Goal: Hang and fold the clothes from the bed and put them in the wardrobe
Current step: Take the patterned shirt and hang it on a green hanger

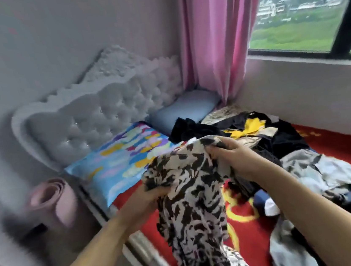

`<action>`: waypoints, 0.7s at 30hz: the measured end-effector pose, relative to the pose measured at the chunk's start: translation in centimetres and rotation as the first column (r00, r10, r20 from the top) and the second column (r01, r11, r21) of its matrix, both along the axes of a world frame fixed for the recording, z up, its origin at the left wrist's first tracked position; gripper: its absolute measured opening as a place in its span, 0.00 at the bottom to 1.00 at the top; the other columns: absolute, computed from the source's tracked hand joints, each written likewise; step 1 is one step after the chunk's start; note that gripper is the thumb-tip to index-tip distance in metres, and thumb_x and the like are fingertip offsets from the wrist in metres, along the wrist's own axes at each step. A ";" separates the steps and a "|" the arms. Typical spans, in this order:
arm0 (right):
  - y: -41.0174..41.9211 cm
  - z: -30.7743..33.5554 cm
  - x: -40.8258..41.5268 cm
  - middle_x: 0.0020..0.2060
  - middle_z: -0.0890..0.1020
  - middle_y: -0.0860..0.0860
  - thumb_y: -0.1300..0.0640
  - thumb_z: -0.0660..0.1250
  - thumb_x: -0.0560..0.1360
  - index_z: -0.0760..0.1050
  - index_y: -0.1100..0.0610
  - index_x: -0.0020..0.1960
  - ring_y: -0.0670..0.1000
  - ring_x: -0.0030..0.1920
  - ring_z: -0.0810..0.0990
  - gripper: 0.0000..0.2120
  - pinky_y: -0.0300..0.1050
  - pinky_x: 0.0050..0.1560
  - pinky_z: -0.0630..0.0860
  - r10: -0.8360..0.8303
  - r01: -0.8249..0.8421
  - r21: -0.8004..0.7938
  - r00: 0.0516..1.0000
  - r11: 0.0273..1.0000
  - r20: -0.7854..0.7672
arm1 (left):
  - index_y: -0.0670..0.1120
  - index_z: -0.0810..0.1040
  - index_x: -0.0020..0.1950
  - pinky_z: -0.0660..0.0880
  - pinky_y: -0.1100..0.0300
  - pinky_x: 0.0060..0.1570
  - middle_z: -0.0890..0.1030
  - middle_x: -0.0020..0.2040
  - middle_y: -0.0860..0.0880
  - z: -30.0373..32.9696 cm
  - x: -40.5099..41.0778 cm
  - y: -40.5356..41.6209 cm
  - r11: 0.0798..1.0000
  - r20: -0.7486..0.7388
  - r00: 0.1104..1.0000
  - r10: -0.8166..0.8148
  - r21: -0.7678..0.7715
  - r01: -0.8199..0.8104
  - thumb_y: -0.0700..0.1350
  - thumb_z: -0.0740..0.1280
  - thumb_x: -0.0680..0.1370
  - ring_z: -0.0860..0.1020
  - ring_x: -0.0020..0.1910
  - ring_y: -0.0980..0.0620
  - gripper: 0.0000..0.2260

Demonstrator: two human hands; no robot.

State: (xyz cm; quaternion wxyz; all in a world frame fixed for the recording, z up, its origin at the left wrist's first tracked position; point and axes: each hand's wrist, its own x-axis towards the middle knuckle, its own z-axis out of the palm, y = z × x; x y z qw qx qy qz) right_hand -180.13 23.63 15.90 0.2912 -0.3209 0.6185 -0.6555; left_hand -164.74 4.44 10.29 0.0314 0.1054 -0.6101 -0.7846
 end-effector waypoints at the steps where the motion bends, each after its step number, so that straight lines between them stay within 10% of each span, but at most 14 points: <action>1: -1.7 0.5 0.1 0.39 0.85 0.48 0.65 0.61 0.79 0.80 0.55 0.50 0.45 0.40 0.83 0.10 0.36 0.41 0.78 0.055 -0.055 -0.013 0.998 0.998 -0.015 | 0.48 0.84 0.54 0.79 0.60 0.44 0.84 0.54 0.45 0.3 1.4 -1.0 0.996 -0.017 0.998 0.063 0.072 -0.061 0.46 0.78 0.66 0.83 0.51 0.47 0.17; 8: -13.9 3.6 4.8 0.39 0.84 0.50 0.69 0.59 0.79 0.79 0.61 0.51 0.46 0.40 0.82 0.11 0.39 0.47 0.79 0.339 -0.328 0.086 0.917 0.941 -0.211 | 0.42 0.85 0.49 0.80 0.58 0.42 0.85 0.48 0.42 4.6 13.9 -6.1 0.844 -0.083 0.848 0.523 0.191 -0.502 0.34 0.63 0.74 0.84 0.46 0.48 0.12; 12: -19.8 5.9 10.9 0.33 0.80 0.53 0.79 0.50 0.73 0.76 0.61 0.36 0.46 0.33 0.78 0.21 0.36 0.35 0.74 0.510 -0.510 0.069 0.823 0.857 -0.250 | 0.36 0.75 0.61 0.78 0.56 0.53 0.82 0.53 0.40 7.6 21.4 -7.8 0.971 -0.124 0.963 0.238 0.013 -0.238 0.38 0.71 0.71 0.82 0.51 0.46 0.20; 14: -22.3 7.0 14.1 0.31 0.78 0.53 0.81 0.47 0.71 0.73 0.56 0.29 0.48 0.32 0.77 0.27 0.37 0.36 0.72 0.682 -0.689 -0.014 0.719 0.725 -0.134 | 0.38 0.78 0.60 0.76 0.53 0.57 0.81 0.55 0.38 8.7 23.7 -8.6 0.990 -0.174 0.977 0.124 -0.048 -0.134 0.36 0.62 0.76 0.81 0.55 0.41 0.14; 18: -26.6 8.2 20.8 0.29 0.72 0.52 0.77 0.49 0.68 0.71 0.55 0.27 0.51 0.33 0.73 0.23 0.49 0.49 0.69 0.908 -0.889 -0.194 0.417 0.415 0.031 | 0.43 0.80 0.54 0.77 0.57 0.56 0.81 0.55 0.39 9.8 25.8 -12.1 0.730 -0.178 0.791 0.585 -0.309 -0.610 0.30 0.58 0.78 0.80 0.56 0.48 0.15; 21: -29.8 9.8 26.2 0.29 0.72 0.50 0.69 0.63 0.64 0.65 0.54 0.28 0.49 0.31 0.71 0.14 0.44 0.44 0.76 0.982 -0.906 -0.377 0.174 0.190 0.076 | 0.52 0.75 0.60 0.71 0.58 0.62 0.78 0.60 0.50 9.7 27.6 -14.4 0.652 -0.060 0.894 0.443 -0.663 -0.367 0.39 0.68 0.77 0.75 0.60 0.58 0.14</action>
